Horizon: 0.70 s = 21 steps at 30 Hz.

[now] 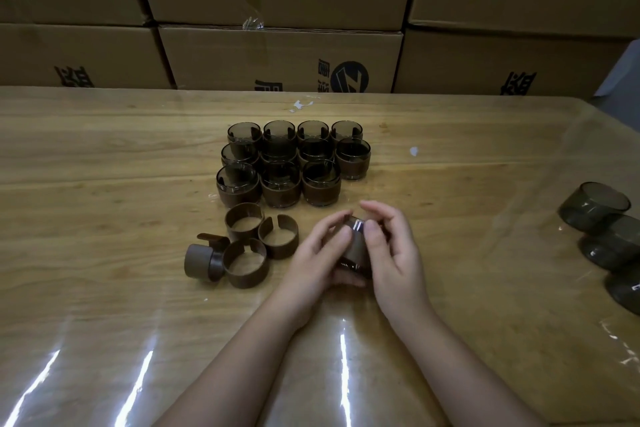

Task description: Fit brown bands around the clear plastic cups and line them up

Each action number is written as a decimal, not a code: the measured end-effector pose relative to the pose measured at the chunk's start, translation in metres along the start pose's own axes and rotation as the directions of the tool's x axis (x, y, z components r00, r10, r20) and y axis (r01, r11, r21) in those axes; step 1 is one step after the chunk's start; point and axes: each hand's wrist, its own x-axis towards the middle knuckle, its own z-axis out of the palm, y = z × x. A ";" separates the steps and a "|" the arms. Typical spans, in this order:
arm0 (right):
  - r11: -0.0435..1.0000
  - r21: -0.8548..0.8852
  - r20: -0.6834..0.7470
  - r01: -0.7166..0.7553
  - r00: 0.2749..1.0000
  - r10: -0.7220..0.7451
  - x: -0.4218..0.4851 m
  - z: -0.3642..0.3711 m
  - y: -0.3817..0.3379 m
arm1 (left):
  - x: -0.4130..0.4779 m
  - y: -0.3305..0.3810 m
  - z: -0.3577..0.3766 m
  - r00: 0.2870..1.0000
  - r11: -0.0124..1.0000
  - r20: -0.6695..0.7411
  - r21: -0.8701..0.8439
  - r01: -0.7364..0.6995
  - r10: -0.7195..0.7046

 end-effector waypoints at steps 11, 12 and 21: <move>0.977 0.129 0.272 -0.170 0.954 0.130 0.003 0.003 0.009 | 0.005 0.007 -0.013 0.999 0.785 0.039 -0.619 0.016 0.010; 0.971 0.155 0.278 -0.182 0.951 0.134 0.003 0.002 0.008 | 0.005 0.007 -0.014 0.999 0.802 0.039 -0.597 0.005 0.022; 0.944 0.253 0.236 -0.214 0.959 0.154 0.006 0.003 0.009 | 0.008 0.000 -0.013 0.996 0.920 0.016 -0.385 -0.075 0.088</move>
